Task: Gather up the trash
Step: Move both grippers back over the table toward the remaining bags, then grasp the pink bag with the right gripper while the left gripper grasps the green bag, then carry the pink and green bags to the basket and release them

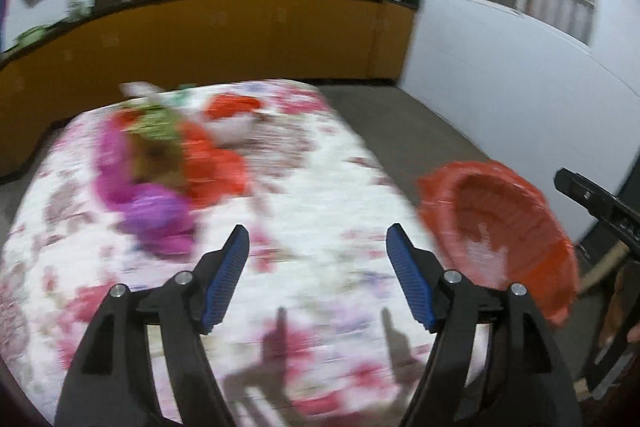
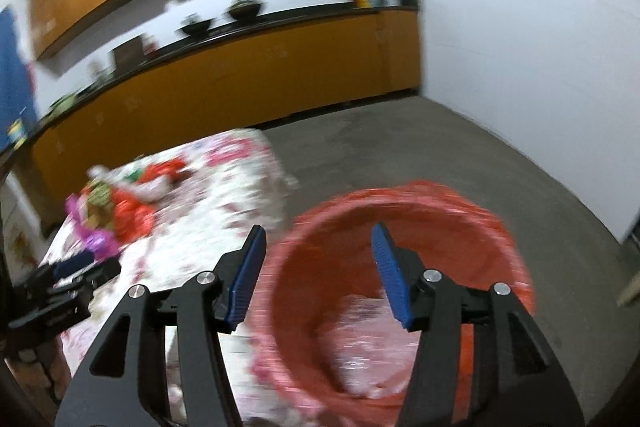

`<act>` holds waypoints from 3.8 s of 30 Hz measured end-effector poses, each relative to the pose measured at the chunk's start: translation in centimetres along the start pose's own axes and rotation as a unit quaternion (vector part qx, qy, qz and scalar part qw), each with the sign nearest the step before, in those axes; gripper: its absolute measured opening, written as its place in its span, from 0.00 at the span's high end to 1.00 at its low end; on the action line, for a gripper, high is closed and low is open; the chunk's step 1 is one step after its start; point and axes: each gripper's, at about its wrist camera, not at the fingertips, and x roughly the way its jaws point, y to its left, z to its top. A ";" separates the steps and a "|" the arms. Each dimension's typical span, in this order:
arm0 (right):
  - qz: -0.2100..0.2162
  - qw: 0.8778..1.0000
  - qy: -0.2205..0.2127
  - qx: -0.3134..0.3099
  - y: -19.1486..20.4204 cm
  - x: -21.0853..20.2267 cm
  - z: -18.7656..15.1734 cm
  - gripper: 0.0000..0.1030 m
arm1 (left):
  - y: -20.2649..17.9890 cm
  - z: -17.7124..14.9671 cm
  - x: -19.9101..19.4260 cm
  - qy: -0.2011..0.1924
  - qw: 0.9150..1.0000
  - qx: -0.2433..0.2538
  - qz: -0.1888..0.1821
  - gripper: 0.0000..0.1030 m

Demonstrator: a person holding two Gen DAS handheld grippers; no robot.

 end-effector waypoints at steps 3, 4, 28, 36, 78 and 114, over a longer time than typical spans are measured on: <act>0.045 0.998 0.010 -0.033 4.3 1.4 0.3 0.46 | 4.6 -0.6 -1.5 -0.013 0.998 -0.027 0.051 0.30; 0.062 0.997 0.013 -0.041 5.7 2.0 0.4 0.46 | 6.1 -0.8 -2.1 -0.017 0.997 -0.037 0.068 0.29; 0.153 0.960 0.126 -0.199 27.8 14.9 -2.7 0.33 | 25.0 -6.1 -8.6 -0.045 0.956 -0.202 0.206 0.23; 0.134 0.956 0.125 -0.230 28.7 16.0 -3.2 0.44 | 24.8 -5.6 -7.9 -0.043 0.959 -0.199 0.199 0.23; 0.063 0.994 0.079 -0.033 7.5 6.8 -2.3 0.54 | 12.9 3.1 4.5 -0.006 0.998 -0.044 0.050 0.98; -0.017 1.000 0.007 0.022 0.5 -2.6 -0.4 0.54 | 1.5 5.4 -6.7 -0.077 0.995 0.024 -0.066 0.98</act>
